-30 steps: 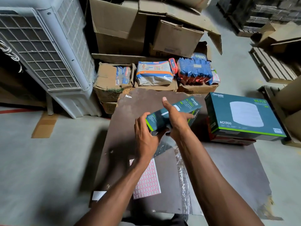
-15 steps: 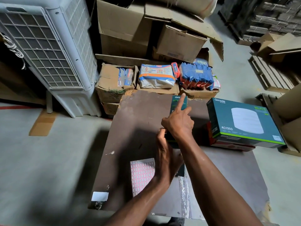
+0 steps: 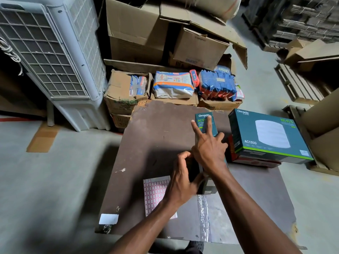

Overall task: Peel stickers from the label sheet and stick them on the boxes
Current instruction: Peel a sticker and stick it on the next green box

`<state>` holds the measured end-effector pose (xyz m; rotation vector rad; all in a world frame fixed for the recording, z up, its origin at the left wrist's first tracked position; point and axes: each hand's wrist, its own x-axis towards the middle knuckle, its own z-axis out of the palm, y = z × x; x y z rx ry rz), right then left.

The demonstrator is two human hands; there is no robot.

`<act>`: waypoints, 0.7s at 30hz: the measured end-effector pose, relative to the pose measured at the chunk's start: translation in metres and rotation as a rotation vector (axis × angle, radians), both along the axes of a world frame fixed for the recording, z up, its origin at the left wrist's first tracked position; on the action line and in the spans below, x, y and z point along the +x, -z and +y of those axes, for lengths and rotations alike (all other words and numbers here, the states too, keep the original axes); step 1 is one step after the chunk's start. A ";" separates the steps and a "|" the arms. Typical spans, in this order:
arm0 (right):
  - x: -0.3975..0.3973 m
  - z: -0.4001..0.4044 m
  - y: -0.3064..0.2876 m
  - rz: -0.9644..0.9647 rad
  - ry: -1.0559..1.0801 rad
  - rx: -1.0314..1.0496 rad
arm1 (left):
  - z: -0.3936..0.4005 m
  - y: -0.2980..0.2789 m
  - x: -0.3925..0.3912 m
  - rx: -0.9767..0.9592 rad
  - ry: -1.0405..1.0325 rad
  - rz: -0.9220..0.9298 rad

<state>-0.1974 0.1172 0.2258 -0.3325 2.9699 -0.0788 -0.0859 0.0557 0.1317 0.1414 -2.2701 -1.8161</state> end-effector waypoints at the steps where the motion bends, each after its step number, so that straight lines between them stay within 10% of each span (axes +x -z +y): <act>1: 0.001 0.003 -0.001 -0.010 -0.016 0.002 | -0.001 0.001 0.000 -0.025 -0.018 0.002; 6: -0.003 0.033 -0.025 0.029 -0.072 -0.206 | -0.009 0.016 -0.015 -0.182 -0.109 0.024; 13: -0.004 0.071 -0.062 0.019 -0.115 -0.849 | -0.073 0.035 -0.048 -0.306 -0.153 -0.405; 21: -0.001 0.102 -0.060 -0.158 0.051 -1.186 | -0.140 -0.001 -0.058 -0.086 -0.167 -0.352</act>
